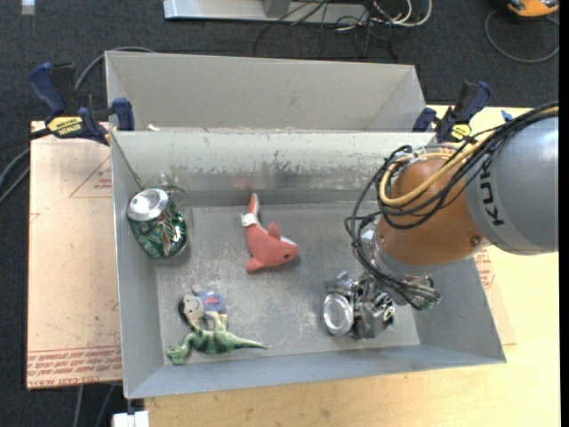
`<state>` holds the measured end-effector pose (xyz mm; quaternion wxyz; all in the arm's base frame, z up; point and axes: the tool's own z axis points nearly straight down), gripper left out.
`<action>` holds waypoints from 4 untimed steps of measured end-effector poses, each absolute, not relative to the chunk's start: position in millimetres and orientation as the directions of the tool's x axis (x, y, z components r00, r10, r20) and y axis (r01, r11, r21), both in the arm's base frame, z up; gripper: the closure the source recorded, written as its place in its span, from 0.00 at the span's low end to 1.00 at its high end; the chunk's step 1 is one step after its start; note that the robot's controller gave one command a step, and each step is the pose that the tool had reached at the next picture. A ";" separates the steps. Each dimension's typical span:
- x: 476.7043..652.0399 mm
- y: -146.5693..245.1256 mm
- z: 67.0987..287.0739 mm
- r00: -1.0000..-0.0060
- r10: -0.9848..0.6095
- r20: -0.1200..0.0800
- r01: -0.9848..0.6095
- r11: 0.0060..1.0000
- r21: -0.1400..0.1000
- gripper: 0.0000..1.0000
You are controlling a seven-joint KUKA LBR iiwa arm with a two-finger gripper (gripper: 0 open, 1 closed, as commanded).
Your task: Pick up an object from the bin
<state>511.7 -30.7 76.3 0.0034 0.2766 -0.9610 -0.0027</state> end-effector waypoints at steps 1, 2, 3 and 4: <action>510.7 -31.6 97.3 -0.847 -0.531 0.007 -0.531 0.847 0.007 1.00; 511.8 -31.4 118.0 -0.848 -0.530 0.001 -0.530 0.848 0.005 1.00; 512.5 -31.1 134.1 -0.848 -0.530 -0.001 -0.530 0.848 0.004 1.00; 513.1 -31.0 141.7 -0.848 -0.529 -0.002 -0.529 0.848 0.003 1.00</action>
Offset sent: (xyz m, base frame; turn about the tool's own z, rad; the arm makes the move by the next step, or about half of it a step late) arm 0.0000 0.0000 0.0306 0.0000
